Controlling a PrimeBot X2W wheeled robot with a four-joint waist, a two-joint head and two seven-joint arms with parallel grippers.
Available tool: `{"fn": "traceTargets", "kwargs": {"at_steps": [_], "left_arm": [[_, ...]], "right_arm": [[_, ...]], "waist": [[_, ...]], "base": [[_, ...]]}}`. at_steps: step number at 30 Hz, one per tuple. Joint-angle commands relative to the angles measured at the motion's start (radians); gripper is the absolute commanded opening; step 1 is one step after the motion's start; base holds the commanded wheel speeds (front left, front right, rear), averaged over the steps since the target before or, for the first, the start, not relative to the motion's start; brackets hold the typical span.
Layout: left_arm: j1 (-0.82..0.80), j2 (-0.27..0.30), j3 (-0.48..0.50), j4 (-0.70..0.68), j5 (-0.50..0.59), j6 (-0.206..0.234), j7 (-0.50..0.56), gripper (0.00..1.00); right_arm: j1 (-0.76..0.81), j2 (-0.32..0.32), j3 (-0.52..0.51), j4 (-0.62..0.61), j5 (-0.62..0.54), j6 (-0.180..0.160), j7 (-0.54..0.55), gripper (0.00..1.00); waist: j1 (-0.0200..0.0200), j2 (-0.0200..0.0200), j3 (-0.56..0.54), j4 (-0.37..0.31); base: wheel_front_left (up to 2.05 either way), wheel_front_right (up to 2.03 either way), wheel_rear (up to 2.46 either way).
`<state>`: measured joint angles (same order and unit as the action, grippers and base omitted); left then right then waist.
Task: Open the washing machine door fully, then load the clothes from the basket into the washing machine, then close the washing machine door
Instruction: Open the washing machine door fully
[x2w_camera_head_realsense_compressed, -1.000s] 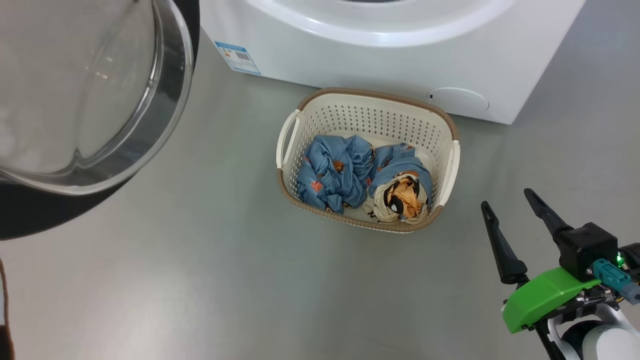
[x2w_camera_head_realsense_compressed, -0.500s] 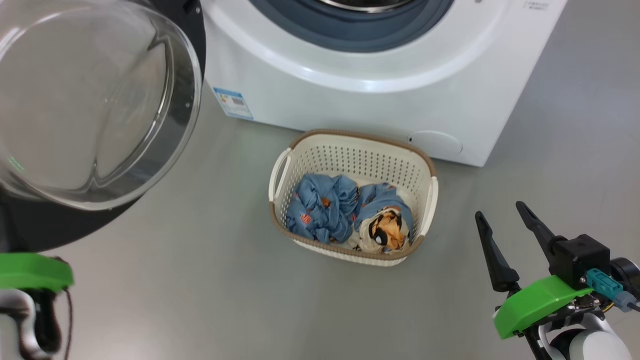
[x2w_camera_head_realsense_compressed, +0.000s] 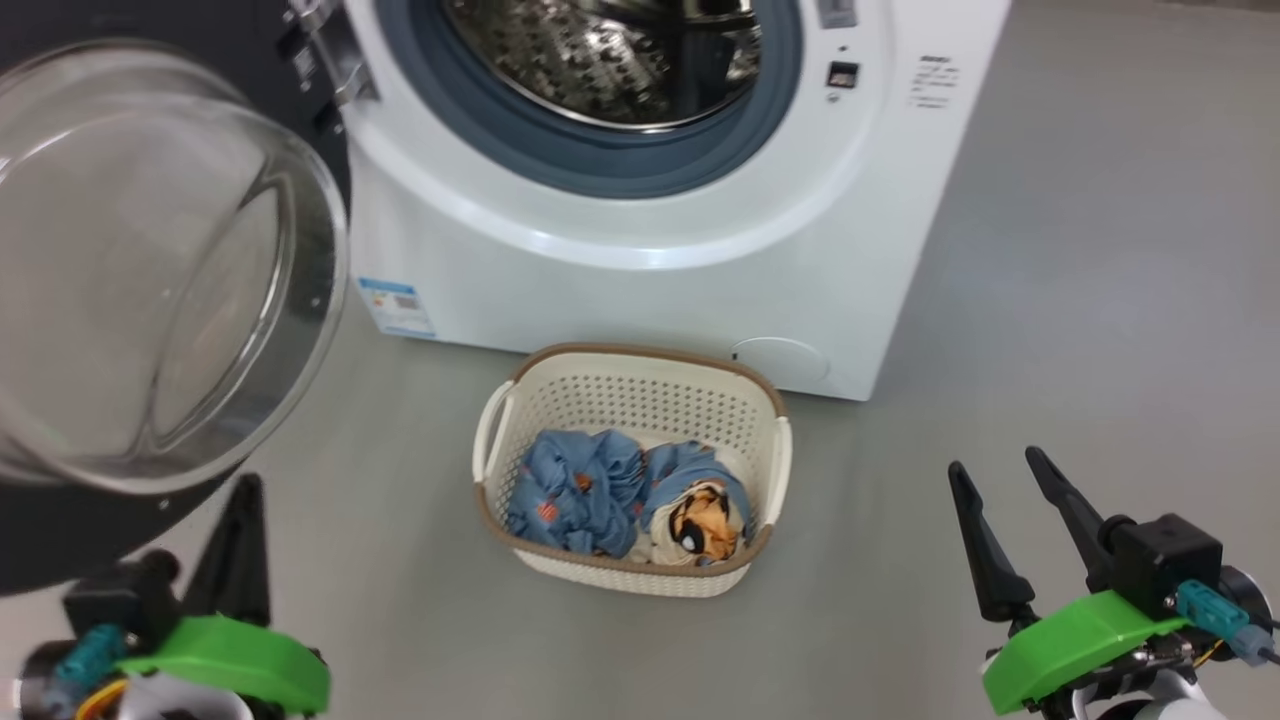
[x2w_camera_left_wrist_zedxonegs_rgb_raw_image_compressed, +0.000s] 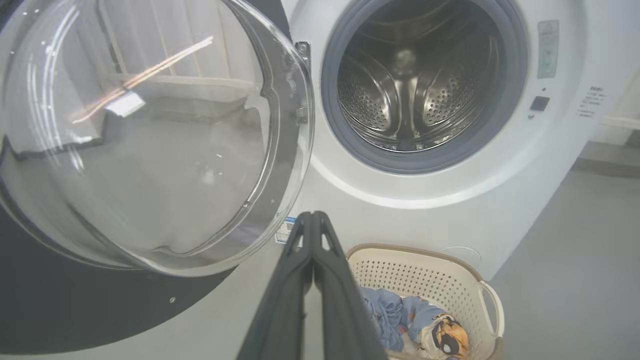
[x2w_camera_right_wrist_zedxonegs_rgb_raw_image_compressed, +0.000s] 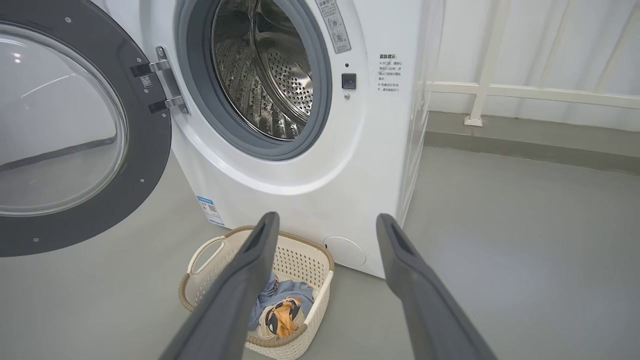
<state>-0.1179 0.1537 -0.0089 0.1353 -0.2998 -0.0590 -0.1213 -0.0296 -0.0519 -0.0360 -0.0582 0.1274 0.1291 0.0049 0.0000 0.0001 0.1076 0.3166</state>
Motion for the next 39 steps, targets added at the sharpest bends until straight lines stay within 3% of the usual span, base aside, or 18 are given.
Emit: {"fn": "traceTargets", "kwargs": {"at_steps": [1,18,20,21,22,39], "left_arm": [[0.012,0.016,0.013,-0.058,0.016,-0.007,0.011,0.0],[0.156,-0.053,-0.059,-0.183,0.019,0.048,0.008,0.03],[0.166,-0.058,-0.062,-0.189,0.015,0.054,0.0,0.45],[0.171,-0.06,-0.063,-0.19,0.018,0.06,-0.006,0.95],[0.175,-0.059,-0.065,-0.191,0.028,0.066,-0.014,1.0],[0.188,-0.078,-0.097,-0.159,0.026,0.105,-0.066,1.0]], "right_arm": [[0.005,0.001,0.028,-0.018,0.019,0.002,-0.018,1.0],[0.052,0.002,0.031,-0.002,0.064,0.002,-0.048,1.0],[0.056,0.002,0.033,-0.002,0.066,0.002,-0.048,1.0],[0.057,0.002,0.034,-0.002,0.067,0.002,-0.049,1.0],[0.058,0.002,0.034,-0.003,0.068,0.002,-0.049,1.0],[0.065,0.002,0.04,0.001,0.067,0.002,-0.048,1.0]], "waist": [[0.0,-0.0001,-0.052,-0.068],[0.0,-0.0001,-0.102,-0.203],[0.0,-0.0001,-0.104,-0.212],[0.0,-0.0001,-0.104,-0.215],[0.0,-0.0001,-0.104,-0.218],[0.0,-0.0001,-0.119,-0.225]], "base": [[0.0,0.0,0.0],[0.0,0.0,0.0],[0.0,0.0,0.0],[0.0,0.0,0.0],[0.0,0.0,0.0],[0.0,0.0,0.0]]}}
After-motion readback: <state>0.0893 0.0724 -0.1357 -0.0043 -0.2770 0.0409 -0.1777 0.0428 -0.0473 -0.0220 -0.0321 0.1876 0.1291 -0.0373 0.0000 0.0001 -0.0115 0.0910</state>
